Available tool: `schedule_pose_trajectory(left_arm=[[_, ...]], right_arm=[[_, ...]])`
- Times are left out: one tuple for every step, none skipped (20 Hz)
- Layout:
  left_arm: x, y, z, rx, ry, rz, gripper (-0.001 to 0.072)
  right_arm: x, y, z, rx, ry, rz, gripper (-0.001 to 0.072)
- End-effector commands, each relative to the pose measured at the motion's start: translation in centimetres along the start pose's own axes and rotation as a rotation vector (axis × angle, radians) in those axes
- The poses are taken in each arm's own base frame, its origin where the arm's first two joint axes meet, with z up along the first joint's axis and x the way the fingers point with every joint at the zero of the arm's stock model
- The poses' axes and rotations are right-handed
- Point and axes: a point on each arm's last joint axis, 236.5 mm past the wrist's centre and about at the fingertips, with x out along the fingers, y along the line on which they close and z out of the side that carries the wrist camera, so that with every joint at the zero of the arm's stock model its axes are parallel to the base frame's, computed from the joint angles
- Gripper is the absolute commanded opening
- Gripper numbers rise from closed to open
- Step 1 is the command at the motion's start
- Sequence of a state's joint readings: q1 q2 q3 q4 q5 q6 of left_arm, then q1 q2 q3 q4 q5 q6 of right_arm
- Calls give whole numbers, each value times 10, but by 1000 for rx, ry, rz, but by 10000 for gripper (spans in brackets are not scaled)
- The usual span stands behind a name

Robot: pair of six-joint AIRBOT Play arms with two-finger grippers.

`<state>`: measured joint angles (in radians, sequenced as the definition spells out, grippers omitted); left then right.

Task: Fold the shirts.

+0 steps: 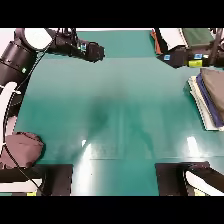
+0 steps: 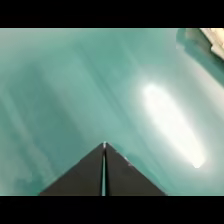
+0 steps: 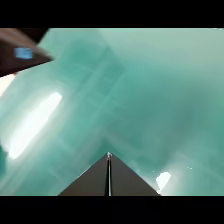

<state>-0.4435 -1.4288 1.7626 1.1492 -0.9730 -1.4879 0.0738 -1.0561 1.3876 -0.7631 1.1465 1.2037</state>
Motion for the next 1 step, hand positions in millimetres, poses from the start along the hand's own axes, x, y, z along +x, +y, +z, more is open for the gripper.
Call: schedule_pose_trajectory(left_arm=[[0, 1, 12, 0, -49, 4, 27]], right_arm=[[9, 21, -3, -27, 12, 44, 18]])
